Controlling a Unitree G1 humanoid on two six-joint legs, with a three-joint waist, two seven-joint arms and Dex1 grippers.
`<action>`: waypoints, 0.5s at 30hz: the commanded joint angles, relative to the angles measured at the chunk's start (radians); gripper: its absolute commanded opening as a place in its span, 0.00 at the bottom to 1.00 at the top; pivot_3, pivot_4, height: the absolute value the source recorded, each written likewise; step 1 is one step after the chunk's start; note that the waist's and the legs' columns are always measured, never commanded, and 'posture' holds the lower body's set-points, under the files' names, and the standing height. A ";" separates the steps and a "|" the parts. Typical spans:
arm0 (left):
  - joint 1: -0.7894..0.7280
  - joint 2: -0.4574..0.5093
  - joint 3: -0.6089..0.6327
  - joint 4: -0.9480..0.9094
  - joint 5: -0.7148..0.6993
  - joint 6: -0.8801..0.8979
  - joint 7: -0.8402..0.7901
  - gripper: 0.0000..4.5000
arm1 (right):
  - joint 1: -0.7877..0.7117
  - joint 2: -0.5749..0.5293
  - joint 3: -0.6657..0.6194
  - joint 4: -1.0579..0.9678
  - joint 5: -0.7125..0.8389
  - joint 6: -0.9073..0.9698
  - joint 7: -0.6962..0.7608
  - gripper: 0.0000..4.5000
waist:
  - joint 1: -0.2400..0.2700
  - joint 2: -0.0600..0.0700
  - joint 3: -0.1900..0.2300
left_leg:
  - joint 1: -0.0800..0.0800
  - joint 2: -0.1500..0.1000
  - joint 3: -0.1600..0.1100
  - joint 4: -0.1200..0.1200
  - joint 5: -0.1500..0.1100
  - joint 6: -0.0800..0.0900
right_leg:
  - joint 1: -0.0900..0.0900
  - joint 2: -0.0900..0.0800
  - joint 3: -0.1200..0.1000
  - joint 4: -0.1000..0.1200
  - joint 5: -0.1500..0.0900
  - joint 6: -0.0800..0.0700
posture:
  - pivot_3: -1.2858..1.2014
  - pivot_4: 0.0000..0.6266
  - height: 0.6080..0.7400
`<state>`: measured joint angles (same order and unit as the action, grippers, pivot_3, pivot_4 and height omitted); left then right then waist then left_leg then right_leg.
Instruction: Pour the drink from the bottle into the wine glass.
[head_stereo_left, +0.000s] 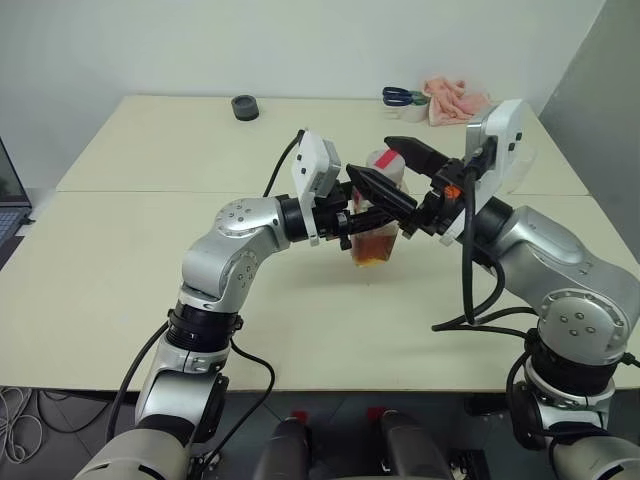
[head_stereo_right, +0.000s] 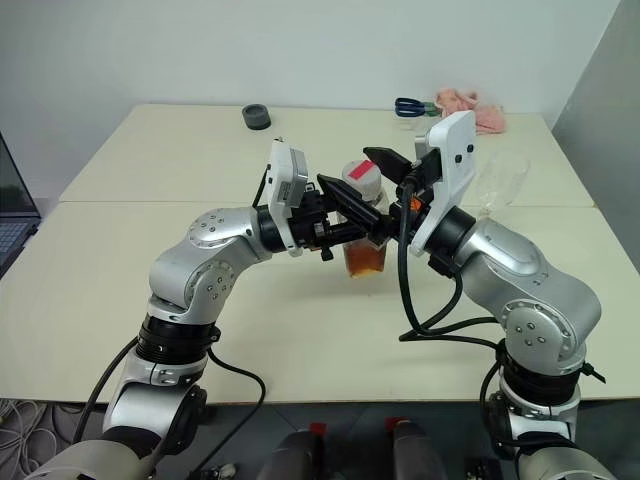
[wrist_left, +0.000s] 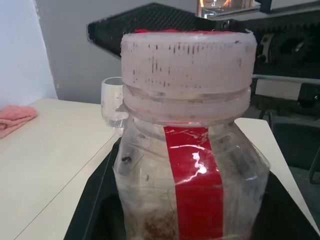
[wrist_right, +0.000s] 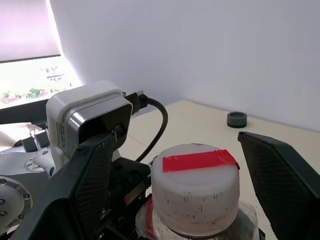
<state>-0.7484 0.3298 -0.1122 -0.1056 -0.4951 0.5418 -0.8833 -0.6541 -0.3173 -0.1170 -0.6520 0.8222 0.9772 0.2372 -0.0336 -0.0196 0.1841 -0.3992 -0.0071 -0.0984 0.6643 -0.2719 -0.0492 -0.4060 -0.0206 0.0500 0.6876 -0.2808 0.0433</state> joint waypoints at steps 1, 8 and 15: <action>-0.018 0.003 0.015 -0.040 -0.008 -0.010 0.005 0.44 | -0.003 -0.022 0.000 -0.020 0.006 -0.031 0.011 0.78 | 0.000 0.000 0.000 | 0.000 0.000 0.000 0.000 0.000 0.000 | 0.000 0.000 0.000 0.000 0.000 0.000 | 0.52 0.24 1.00; -0.021 0.009 0.017 -0.044 -0.009 -0.006 0.006 0.44 | 0.005 -0.057 0.033 -0.003 -0.018 -0.072 0.053 0.41 | 0.000 0.000 0.000 | 0.000 0.000 0.000 0.000 0.000 0.000 | 0.000 0.000 0.000 0.000 0.000 0.000 | 0.52 0.24 1.00; -0.012 0.013 0.017 -0.063 -0.016 0.004 0.012 0.44 | -0.027 -0.114 0.021 0.099 0.012 -0.128 0.191 0.41 | 0.000 0.000 0.000 | 0.000 0.000 0.000 0.000 0.000 0.000 | 0.000 0.000 -0.001 0.000 0.000 0.000 | 0.52 0.24 1.00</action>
<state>-0.7472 0.3387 -0.1133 -0.1113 -0.4954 0.5495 -0.8768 -0.6535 -0.4086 -0.0823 -0.5703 0.8040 0.8746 0.3502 -0.0338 -0.0195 0.1842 -0.3993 -0.0076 -0.0983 0.6643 -0.2719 -0.0490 -0.4058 -0.0203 0.0493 0.6872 -0.2808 0.0432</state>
